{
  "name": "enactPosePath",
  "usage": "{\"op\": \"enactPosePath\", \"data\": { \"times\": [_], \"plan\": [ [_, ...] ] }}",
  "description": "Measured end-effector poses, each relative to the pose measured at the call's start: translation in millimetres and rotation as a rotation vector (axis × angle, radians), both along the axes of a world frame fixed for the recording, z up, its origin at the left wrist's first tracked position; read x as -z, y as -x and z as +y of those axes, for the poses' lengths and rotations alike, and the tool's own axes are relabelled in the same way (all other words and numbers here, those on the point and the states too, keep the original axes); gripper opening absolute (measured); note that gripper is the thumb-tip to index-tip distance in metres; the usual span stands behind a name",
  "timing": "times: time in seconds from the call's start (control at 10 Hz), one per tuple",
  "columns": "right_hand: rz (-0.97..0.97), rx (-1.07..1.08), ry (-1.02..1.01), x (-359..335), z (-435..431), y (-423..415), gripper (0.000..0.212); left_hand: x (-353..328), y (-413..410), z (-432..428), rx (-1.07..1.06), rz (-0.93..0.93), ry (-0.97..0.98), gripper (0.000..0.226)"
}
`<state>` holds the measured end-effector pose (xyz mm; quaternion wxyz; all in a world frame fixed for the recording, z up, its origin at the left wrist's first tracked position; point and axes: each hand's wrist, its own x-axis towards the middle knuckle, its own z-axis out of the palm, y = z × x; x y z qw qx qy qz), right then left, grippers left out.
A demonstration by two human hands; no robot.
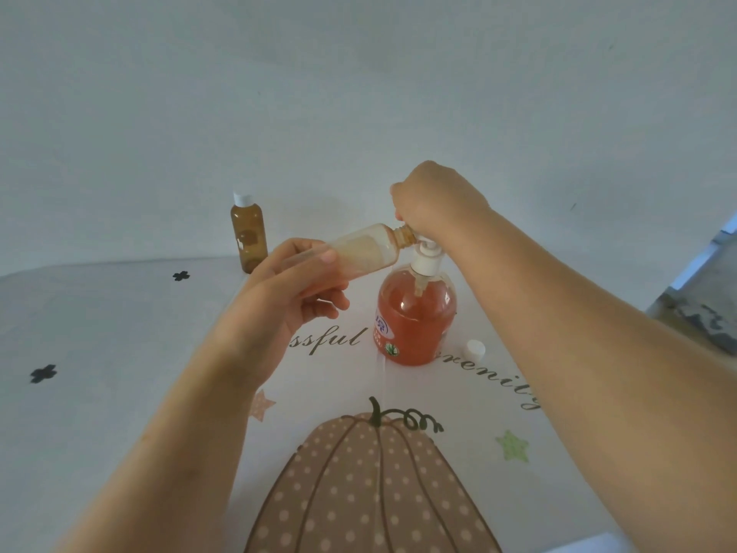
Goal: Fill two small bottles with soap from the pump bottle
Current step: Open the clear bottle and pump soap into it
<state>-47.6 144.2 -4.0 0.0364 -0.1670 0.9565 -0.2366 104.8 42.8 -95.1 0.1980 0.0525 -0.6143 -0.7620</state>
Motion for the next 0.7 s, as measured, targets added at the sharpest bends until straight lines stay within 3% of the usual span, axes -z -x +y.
{"op": "enactPosePath", "data": {
  "times": [0.3,0.7],
  "plan": [
    [-0.023,-0.051,-0.082,-4.7,-2.8,-0.3,0.027,-1.2,-0.2,1.9,0.018,0.008,-0.01,0.029],
    [0.026,-0.176,-0.007,9.6,6.8,-4.1,0.038,5.1,1.8,-4.3,0.025,-0.033,0.018,0.028]
  ]
}}
